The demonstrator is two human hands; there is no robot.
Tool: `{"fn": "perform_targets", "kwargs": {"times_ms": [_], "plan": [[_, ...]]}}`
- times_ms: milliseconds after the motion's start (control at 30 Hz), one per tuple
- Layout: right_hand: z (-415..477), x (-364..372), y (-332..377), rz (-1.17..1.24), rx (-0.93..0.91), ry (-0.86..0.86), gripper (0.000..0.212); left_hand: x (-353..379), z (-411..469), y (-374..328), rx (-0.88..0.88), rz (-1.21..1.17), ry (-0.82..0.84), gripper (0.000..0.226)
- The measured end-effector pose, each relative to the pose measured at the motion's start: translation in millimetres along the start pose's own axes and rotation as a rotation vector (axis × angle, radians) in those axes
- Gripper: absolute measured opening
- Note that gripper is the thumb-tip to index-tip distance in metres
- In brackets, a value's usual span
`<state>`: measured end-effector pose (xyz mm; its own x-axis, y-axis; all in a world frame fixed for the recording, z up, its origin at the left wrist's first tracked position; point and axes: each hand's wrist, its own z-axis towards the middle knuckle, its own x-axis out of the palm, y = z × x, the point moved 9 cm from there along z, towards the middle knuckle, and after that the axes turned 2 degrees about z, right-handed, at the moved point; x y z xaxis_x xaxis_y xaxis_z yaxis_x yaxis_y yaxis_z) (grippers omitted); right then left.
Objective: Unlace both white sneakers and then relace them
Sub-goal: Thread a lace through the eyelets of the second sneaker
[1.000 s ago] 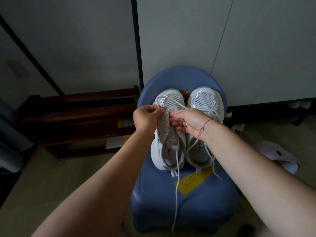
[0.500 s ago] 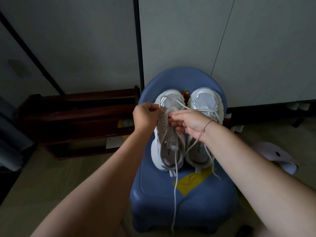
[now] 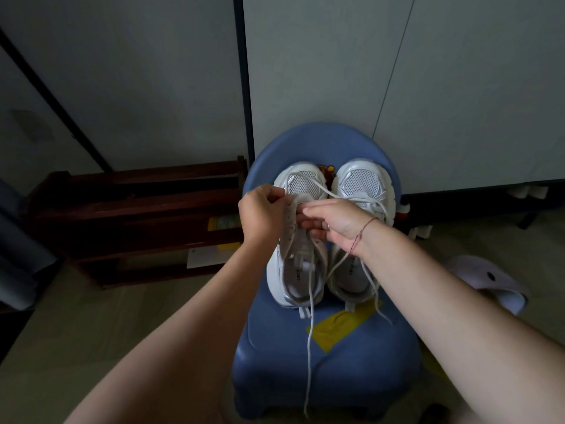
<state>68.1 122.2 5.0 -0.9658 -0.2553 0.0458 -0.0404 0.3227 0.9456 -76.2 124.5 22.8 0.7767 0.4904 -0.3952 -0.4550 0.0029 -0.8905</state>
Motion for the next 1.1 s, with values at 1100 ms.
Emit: {"fn": "perform_targets", "kwargs": {"times_ms": [1100], "plan": [[-1,-1,-2,0.004,0.000,0.060,0.032,29,-22,21,-0.201,-0.213,0.398,0.052]]}}
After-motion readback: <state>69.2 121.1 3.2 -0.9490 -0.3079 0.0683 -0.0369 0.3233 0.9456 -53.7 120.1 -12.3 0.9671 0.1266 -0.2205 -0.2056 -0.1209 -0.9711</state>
